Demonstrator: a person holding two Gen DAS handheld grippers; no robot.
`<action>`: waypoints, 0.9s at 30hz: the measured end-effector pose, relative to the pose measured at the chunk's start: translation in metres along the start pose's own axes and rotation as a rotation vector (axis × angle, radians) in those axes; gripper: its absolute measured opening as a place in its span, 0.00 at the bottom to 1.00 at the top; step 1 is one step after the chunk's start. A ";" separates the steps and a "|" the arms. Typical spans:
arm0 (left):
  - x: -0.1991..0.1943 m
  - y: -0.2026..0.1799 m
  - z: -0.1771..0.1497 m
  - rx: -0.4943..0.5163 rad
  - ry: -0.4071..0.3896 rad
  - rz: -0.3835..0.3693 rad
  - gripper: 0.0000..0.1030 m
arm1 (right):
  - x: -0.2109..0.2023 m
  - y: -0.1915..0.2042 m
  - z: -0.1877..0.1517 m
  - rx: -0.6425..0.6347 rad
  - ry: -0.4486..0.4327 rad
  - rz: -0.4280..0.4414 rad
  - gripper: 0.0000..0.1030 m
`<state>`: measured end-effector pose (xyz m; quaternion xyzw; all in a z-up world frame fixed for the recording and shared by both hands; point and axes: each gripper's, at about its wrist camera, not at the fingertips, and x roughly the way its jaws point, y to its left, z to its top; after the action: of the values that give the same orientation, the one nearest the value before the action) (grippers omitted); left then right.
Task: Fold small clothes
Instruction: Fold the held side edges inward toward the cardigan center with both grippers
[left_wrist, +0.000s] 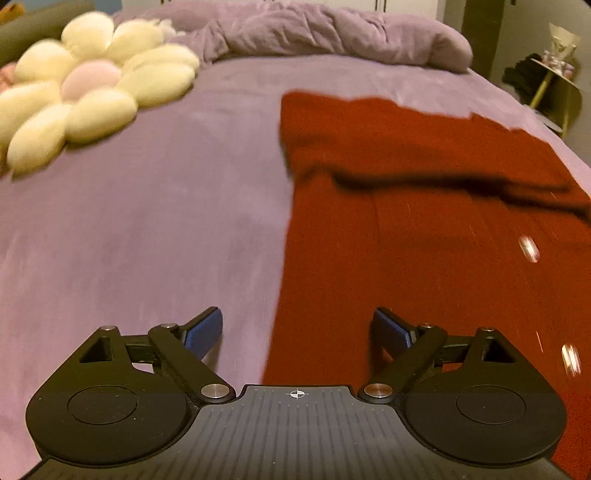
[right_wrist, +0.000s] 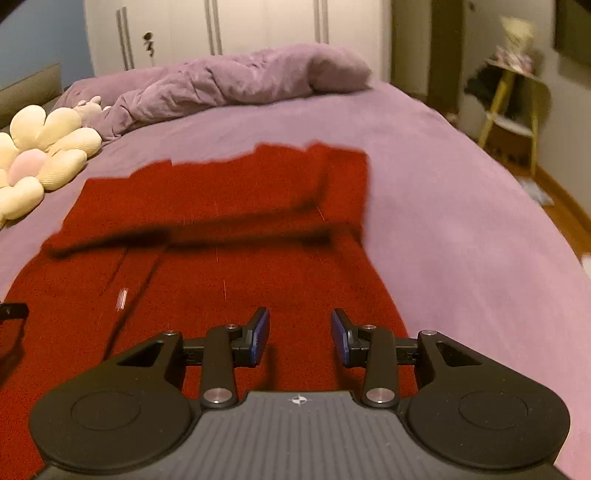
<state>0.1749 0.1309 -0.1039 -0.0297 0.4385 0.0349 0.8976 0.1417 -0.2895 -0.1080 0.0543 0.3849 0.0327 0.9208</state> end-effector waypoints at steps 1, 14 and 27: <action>-0.008 0.004 -0.013 -0.019 0.014 0.000 0.91 | -0.013 -0.008 -0.012 0.034 0.012 -0.008 0.41; -0.060 0.043 -0.082 -0.204 0.135 -0.209 0.63 | -0.064 -0.058 -0.059 0.189 0.074 0.036 0.43; -0.053 0.059 -0.082 -0.273 0.207 -0.347 0.12 | -0.064 -0.077 -0.070 0.154 0.188 0.130 0.21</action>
<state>0.0734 0.1806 -0.1138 -0.2291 0.5075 -0.0643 0.8281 0.0478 -0.3675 -0.1213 0.1461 0.4666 0.0677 0.8697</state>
